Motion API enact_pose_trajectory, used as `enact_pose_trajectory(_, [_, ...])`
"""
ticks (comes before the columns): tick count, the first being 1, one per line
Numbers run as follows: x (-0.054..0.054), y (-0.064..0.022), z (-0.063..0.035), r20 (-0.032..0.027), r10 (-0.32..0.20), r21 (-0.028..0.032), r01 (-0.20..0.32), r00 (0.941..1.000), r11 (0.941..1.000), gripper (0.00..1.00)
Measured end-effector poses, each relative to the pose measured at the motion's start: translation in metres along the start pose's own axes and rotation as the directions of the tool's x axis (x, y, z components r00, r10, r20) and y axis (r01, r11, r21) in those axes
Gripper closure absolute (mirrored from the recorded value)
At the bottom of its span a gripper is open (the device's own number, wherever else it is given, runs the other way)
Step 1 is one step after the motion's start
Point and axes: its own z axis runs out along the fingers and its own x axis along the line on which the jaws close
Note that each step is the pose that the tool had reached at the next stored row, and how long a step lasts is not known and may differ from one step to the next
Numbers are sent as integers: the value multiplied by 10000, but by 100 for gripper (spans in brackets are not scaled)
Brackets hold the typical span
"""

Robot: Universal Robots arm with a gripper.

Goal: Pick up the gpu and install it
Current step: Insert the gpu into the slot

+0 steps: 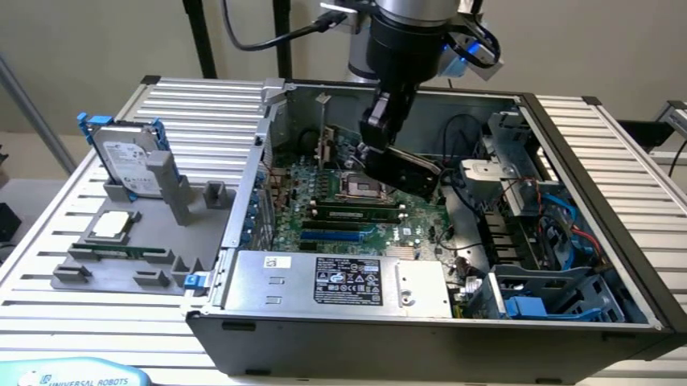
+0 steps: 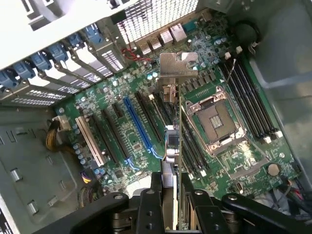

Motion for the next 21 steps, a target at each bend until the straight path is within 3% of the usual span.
enact_pose_trajectory(4, [0, -1, 26, -24, -724, 11, 724, 9974, 9974, 73])
enact_pose_trajectory(9, [0, -2, 61, -56, -1622, 16, 1622, 9867, 9868, 73])
enact_pose_trajectory(14, [0, -4, 100, -89, -2505, 16, 2506, 9681, 9681, 73])
enact_pose_trajectory(17, [0, -5, 131, -106, -3033, 22, 3033, 9528, 9529, 73])
enact_pose_trajectory(21, [11, -10, 193, -78, -3491, 17, 3492, 9370, 9371, 73])
